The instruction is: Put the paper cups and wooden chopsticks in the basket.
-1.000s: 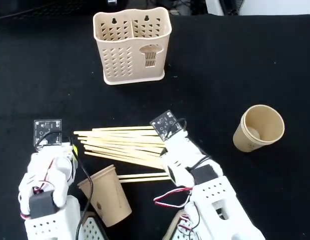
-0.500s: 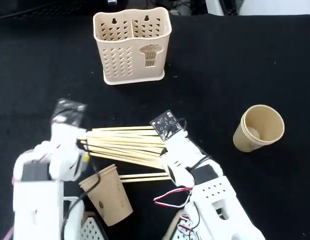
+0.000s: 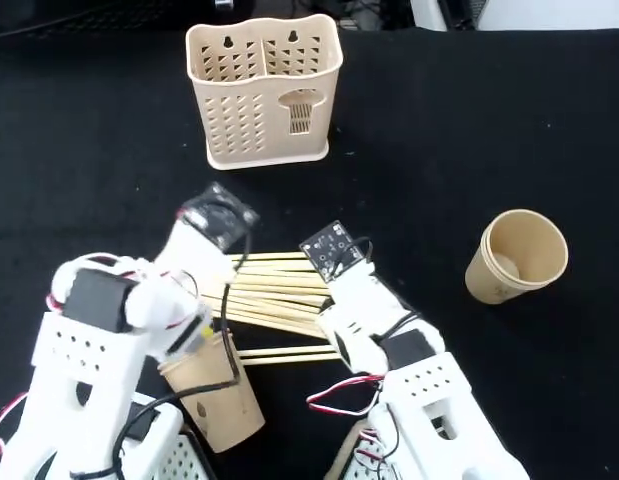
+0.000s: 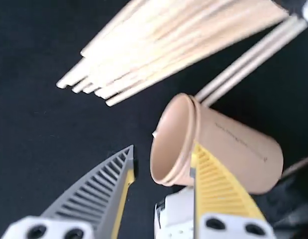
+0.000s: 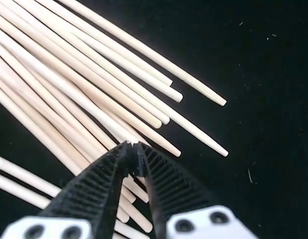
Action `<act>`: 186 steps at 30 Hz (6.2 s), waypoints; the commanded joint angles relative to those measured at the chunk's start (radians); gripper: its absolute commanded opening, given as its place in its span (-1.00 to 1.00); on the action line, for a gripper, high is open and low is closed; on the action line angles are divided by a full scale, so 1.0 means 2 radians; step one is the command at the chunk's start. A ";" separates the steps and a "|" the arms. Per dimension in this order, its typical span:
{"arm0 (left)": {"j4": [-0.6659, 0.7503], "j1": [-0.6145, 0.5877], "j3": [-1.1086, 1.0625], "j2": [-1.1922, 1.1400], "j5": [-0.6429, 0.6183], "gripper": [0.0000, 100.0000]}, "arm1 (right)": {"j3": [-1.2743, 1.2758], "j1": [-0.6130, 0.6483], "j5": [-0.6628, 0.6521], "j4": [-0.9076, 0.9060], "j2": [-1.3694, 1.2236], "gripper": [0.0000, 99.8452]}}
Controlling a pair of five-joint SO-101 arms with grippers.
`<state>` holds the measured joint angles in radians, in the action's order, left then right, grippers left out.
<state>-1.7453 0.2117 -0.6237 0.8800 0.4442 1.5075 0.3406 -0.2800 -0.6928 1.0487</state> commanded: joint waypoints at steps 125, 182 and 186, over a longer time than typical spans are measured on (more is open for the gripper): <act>0.021 -0.077 -0.056 -0.003 0.178 -0.45 | 0.010 -0.005 0.003 0.033 0.006 -0.97; 0.242 -0.008 -0.248 0.004 0.056 -0.72 | -0.008 -0.008 0.003 -0.001 0.006 -0.97; 0.238 -0.008 -0.248 0.004 0.056 -0.72 | -0.009 -0.008 0.003 -0.001 0.006 -0.97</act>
<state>-1.2727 0.1918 -1.1254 0.8738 0.5439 1.5321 0.3406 -0.2800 -0.6882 1.0487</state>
